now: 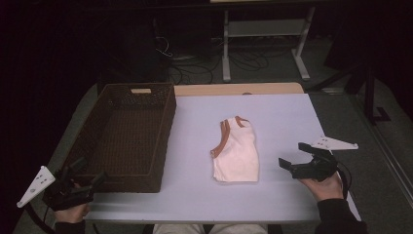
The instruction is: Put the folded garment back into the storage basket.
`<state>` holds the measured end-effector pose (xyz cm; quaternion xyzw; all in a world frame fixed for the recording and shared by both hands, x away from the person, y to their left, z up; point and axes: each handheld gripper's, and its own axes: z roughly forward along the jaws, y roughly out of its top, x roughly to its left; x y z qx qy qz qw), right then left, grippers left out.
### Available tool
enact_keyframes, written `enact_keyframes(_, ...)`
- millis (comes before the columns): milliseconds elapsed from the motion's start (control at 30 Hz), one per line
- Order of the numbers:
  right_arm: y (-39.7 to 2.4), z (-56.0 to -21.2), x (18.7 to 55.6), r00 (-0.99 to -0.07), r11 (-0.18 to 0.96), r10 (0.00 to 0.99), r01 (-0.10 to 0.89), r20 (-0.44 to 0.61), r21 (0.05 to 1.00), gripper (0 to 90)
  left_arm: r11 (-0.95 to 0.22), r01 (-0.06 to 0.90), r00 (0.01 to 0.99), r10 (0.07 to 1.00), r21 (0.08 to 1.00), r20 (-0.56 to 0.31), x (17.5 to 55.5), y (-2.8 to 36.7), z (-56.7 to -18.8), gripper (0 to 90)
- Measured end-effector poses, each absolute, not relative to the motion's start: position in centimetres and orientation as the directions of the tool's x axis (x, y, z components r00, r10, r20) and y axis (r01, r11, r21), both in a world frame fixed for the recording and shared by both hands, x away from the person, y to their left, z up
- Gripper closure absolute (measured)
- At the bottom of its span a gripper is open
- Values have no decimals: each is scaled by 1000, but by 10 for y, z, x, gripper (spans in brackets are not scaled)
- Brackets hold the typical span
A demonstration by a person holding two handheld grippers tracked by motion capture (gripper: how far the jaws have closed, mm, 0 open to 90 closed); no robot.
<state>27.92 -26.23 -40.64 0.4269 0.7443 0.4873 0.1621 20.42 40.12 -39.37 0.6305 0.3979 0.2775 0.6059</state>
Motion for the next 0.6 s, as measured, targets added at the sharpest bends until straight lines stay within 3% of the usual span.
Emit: enact_keyframes(600,-262,-404,277,-584,165,795,469,165,868,0,45,163,531,838,986,-126,204,400,-394,0)
